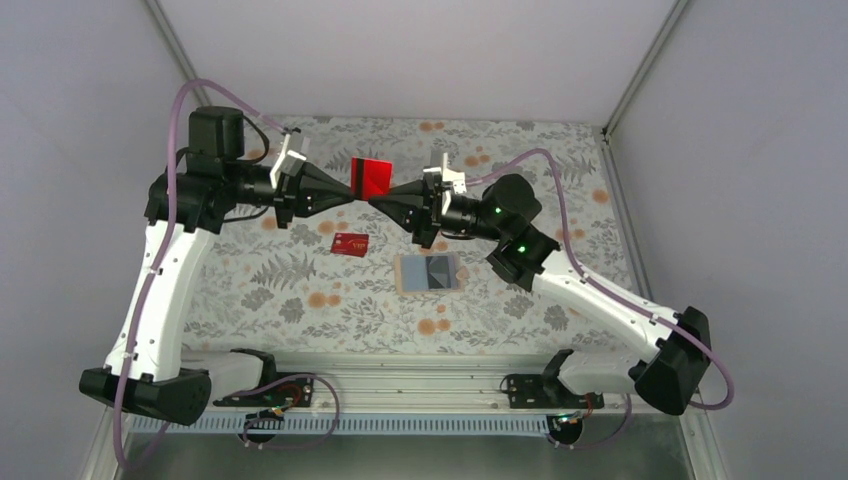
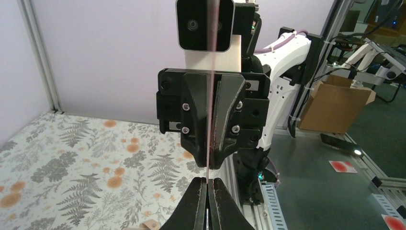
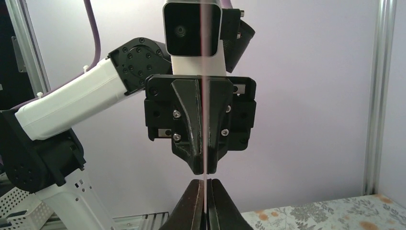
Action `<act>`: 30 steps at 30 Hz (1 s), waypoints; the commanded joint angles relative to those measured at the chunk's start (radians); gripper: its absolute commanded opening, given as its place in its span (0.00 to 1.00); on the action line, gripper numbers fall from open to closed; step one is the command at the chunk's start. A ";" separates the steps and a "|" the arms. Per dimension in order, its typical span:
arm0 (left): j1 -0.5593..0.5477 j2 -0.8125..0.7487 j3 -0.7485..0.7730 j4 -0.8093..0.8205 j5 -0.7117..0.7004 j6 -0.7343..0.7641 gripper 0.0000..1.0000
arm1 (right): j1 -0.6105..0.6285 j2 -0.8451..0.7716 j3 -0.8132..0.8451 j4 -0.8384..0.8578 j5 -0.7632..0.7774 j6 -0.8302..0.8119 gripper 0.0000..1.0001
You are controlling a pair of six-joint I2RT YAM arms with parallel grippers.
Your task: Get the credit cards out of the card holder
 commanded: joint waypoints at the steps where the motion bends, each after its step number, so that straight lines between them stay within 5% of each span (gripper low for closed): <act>1: 0.001 -0.019 -0.014 -0.016 0.022 0.034 0.02 | 0.014 -0.035 0.023 -0.021 0.036 -0.031 0.04; 4: 0.001 -0.029 -0.029 -0.029 -0.005 0.049 0.03 | 0.015 -0.056 0.047 -0.172 0.130 -0.082 0.04; 5: 0.001 -0.033 -0.032 -0.033 -0.039 0.048 0.19 | 0.014 -0.060 0.063 -0.246 0.158 -0.112 0.04; 7: 0.001 -0.030 -0.016 -0.062 -0.147 0.064 0.72 | 0.014 -0.041 0.142 -0.469 0.196 -0.230 0.04; 9: 0.003 -0.027 0.003 -0.089 -0.275 0.085 0.85 | 0.014 0.016 0.221 -0.757 0.165 -0.347 0.04; 12: 0.002 -0.026 0.021 -0.179 -0.366 0.204 0.88 | 0.018 0.076 0.217 -1.021 0.049 -0.470 0.04; 18: 0.001 -0.004 -0.013 -0.278 -0.398 0.389 0.95 | 0.057 0.060 0.142 -1.018 -0.001 -0.498 0.04; 25: -0.038 0.026 -0.026 -0.382 -0.387 0.523 0.82 | 0.087 0.127 0.226 -1.024 0.010 -0.537 0.04; 30: -0.093 0.020 -0.053 -0.393 -0.388 0.548 0.60 | 0.096 0.145 0.251 -1.021 0.044 -0.537 0.04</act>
